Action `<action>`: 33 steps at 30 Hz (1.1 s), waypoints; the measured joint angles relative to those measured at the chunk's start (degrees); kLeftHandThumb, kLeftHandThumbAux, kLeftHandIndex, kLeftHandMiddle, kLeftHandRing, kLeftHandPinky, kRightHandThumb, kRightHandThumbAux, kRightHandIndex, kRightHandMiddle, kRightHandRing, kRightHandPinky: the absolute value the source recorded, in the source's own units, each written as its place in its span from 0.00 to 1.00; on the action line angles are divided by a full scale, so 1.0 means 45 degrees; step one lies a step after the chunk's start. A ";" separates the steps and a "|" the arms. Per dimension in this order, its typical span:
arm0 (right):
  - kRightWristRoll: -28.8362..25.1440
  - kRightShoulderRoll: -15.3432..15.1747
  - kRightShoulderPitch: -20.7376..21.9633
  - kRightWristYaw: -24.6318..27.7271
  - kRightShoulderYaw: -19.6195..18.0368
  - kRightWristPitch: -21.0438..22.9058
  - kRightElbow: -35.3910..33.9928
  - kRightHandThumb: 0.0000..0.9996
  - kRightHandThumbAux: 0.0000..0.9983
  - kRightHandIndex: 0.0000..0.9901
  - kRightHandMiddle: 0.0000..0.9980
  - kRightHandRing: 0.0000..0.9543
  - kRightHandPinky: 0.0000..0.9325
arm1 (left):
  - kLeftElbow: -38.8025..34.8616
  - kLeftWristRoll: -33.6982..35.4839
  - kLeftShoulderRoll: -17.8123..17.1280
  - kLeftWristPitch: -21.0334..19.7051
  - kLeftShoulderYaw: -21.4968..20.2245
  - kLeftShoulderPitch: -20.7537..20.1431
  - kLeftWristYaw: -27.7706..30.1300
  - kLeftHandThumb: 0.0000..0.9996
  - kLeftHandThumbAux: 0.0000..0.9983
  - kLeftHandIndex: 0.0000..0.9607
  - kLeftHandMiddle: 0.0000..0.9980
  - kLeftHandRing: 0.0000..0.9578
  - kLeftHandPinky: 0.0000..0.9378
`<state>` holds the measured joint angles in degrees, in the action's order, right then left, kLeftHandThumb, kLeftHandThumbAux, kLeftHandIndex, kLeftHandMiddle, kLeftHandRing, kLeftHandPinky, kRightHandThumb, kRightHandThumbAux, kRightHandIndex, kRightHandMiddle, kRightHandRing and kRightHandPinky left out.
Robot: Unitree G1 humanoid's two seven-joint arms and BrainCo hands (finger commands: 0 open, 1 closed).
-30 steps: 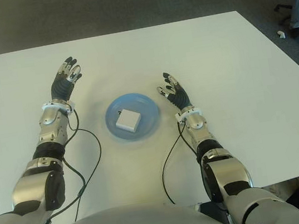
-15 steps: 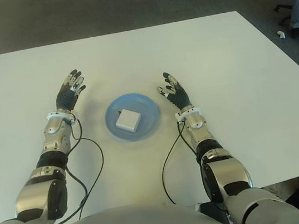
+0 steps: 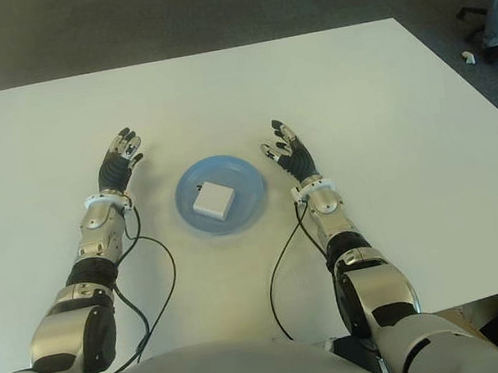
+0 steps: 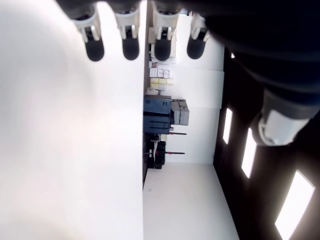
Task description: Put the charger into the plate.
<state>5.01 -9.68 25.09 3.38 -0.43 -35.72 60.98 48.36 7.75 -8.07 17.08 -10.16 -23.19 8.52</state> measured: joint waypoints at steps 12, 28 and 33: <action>-0.0067 0.0013 -0.0090 0.0027 -0.0017 0.0258 -0.0269 0.07 0.63 0.00 0.02 0.01 0.01 | 0.0421 -0.0269 0.0050 0.0163 0.0036 0.0264 -0.0388 0.06 0.50 0.00 0.00 0.00 0.00; -0.0172 0.0032 -0.0128 0.0143 -0.0106 0.0583 -0.0504 0.08 0.64 0.00 0.01 0.00 0.01 | 0.0758 -0.0570 0.0070 0.0382 0.0080 0.0108 -0.0888 0.08 0.49 0.00 0.00 0.00 0.00; -0.0168 0.0035 -0.0128 0.0128 -0.0118 0.0643 -0.0533 0.08 0.64 0.00 0.01 0.00 0.01 | 0.0759 -0.0629 0.0089 0.0318 0.0137 0.0079 -0.1133 0.09 0.49 0.00 0.00 0.00 0.00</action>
<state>4.25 -9.53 24.51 3.96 -0.96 -32.83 58.58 51.78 4.92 -7.67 18.51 -9.55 -22.83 3.43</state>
